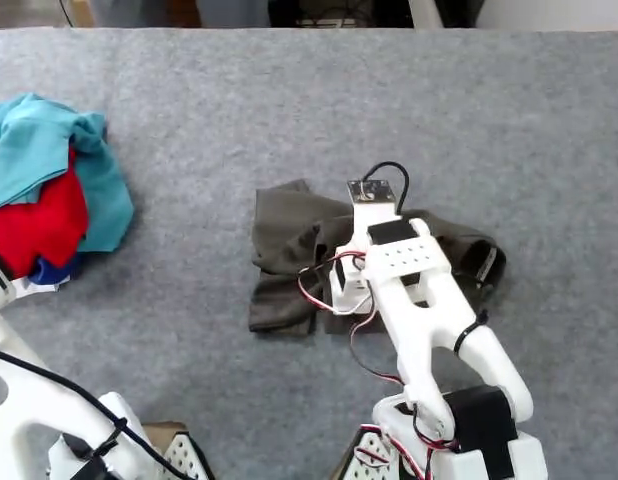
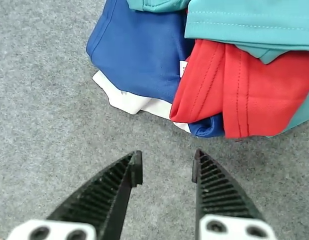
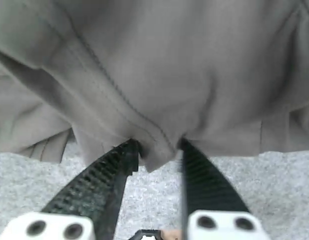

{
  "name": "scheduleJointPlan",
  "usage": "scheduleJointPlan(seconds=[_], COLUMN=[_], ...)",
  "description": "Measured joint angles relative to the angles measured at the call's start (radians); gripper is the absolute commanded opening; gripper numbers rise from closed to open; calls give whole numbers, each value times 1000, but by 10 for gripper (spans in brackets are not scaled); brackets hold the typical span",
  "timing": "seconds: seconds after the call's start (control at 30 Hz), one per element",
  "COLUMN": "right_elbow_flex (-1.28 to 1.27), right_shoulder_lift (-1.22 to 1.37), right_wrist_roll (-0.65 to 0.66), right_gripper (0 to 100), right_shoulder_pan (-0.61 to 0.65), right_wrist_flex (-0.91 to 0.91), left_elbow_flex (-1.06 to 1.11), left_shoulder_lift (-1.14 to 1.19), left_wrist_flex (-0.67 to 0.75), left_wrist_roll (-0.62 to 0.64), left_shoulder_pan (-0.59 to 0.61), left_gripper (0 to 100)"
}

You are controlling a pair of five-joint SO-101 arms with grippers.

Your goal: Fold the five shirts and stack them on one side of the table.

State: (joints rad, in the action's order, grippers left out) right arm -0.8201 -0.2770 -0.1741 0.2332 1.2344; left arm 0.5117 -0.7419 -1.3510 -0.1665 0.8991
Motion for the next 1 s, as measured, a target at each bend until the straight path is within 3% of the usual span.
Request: scheduleJointPlan(seconds=[0.27, 0.5, 0.8, 1.0], right_elbow_flex=[0, 75, 675, 1082], right_shoulder_lift=[0, 0, 5, 5], right_wrist_roll=[0, 26, 80, 77], right_gripper=[13, 14, 14, 14], right_shoulder_pan=[-2, -109, -267, -379], right_wrist_flex=[-3, 86, 410, 400], left_elbow_flex=[0, 0, -8, -80], left_shoulder_lift=[0, 0, 0, 0], left_wrist_flex=[0, 0, 0, 0], left_wrist_roll=[0, 0, 0, 0], left_shoulder_pan=[0, 0, -64, -209], left_gripper=[181, 181, 182, 182])
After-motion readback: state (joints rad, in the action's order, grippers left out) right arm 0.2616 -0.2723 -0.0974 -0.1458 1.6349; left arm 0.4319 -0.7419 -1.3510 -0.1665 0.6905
